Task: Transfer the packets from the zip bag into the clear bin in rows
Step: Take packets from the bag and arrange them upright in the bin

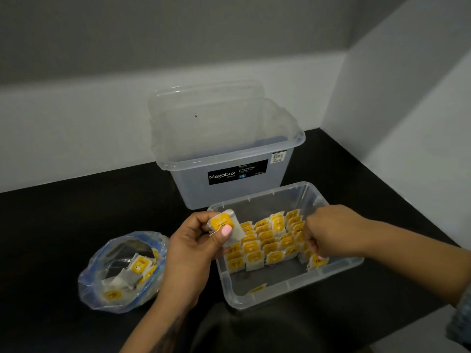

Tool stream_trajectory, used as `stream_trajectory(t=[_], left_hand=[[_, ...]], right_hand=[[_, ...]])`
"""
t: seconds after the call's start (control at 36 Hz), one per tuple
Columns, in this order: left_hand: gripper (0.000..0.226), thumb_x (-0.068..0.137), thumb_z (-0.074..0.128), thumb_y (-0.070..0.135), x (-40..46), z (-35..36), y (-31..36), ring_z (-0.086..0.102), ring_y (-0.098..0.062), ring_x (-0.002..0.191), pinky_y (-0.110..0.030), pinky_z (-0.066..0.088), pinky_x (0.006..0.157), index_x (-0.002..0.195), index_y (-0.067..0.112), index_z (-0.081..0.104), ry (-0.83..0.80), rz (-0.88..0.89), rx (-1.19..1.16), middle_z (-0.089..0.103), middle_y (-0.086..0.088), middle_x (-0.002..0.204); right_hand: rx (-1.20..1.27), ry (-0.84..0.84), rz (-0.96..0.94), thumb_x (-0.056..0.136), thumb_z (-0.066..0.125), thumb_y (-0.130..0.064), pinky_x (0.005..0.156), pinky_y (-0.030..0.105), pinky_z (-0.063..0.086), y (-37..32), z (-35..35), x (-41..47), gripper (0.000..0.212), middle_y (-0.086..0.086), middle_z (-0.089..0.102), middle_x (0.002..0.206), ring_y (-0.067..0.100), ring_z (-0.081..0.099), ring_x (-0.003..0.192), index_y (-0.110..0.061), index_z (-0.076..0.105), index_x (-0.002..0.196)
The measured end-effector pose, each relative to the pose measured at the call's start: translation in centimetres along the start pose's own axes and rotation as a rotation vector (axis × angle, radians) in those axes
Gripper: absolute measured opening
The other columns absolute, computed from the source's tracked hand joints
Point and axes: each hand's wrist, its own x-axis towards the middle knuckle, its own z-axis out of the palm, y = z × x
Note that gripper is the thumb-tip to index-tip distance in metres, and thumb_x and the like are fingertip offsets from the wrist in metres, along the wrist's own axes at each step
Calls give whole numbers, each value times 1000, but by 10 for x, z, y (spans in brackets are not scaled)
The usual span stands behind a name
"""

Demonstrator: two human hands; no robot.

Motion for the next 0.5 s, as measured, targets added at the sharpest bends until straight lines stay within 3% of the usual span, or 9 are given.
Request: stream_trajectory(t=[0.11,0.19,0.25,0.5], left_hand=[[26,68,66,21,1,6,-1,71,-18,86,-23,56,63,93,13,65,1,1,13,72,-1,87],[22,68,66,21,2,9,-2,71,-15,86,-23,56,63,90,16,65,-4,4,31,72,2,86],[20,69,65,20,2,11,-3,70,-14,86,-23,56,63,89,18,65,-8,5,44,72,5,85],[24,68,67,21,5,16,-3,70,-9,83,-20,54,60,92,20,64,-18,22,115,72,5,85]], right_hand=[[-126,55,-10,87,57,-19,66,21,44,-2,10,11,30,-7,53,77,11,53,76,-27,40,63],[-239,41,-32,88,58,-13,80,29,53,-7,13,17,5,4,62,95,17,61,89,-18,59,86],[-304,5,-39,89,58,-11,86,32,52,-8,15,19,11,7,64,101,20,62,95,-12,62,99],[-387,6,-69,89,56,-9,86,35,52,-9,16,19,14,7,63,104,21,61,95,-12,60,102]])
